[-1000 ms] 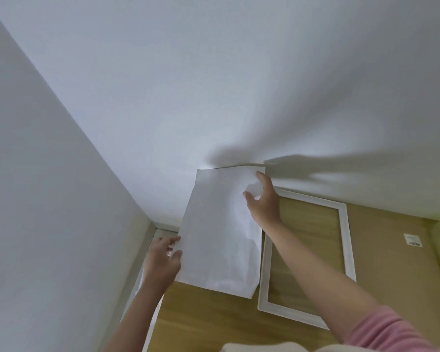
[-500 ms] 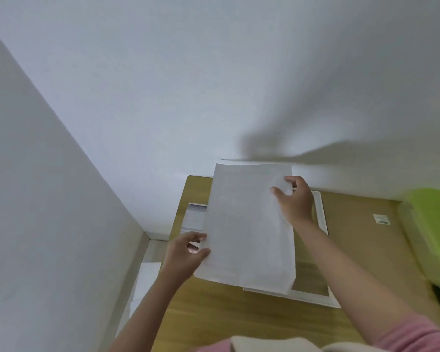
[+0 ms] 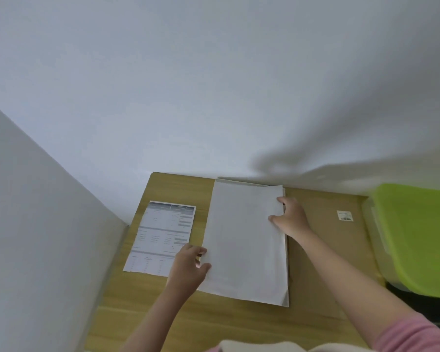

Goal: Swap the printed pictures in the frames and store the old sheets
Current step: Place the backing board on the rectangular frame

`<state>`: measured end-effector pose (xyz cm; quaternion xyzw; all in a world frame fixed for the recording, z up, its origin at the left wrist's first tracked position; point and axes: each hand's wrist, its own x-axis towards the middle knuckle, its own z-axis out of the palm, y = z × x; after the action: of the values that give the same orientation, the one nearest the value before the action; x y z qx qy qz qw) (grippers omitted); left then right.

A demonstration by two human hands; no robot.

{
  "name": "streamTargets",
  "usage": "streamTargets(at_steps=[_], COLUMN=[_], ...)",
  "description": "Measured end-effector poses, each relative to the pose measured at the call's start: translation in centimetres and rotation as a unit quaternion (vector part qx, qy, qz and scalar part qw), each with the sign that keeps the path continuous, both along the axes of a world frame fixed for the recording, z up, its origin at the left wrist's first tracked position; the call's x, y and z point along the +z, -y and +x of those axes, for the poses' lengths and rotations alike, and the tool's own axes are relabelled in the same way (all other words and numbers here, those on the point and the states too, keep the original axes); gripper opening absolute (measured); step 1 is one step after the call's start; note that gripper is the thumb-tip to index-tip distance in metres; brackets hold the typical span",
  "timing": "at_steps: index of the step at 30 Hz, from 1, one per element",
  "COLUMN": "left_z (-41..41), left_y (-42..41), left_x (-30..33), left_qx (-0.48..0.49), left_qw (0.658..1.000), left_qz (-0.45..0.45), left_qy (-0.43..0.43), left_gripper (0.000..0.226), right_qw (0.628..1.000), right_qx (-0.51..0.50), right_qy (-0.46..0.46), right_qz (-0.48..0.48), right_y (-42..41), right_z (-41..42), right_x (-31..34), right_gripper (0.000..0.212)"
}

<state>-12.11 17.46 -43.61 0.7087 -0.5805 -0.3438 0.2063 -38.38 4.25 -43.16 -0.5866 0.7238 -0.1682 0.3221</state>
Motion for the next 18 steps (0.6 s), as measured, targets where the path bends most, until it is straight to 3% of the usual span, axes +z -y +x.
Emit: streamTargets(at_steps=[10,18], left_z=[-1.3,-1.6], left_y=[-0.2,-0.6], left_x=[-0.8,-1.3], left_qx=[-0.013,0.015], left_qw=[0.997,0.997], left_qz=[0.005,0.014], left_qy=[0.079,0.078], left_gripper=[0.043,0.042], right_qw=[0.998,0.997], right_qx=[0.016,0.041], right_qy=[-0.054,-0.059], right_qz=[0.028,0.037], right_y=[-0.2,-0.1], right_z=[-1.6,-2.1], right_x=[-2.0,-2.3], right_gripper=[0.063,0.066])
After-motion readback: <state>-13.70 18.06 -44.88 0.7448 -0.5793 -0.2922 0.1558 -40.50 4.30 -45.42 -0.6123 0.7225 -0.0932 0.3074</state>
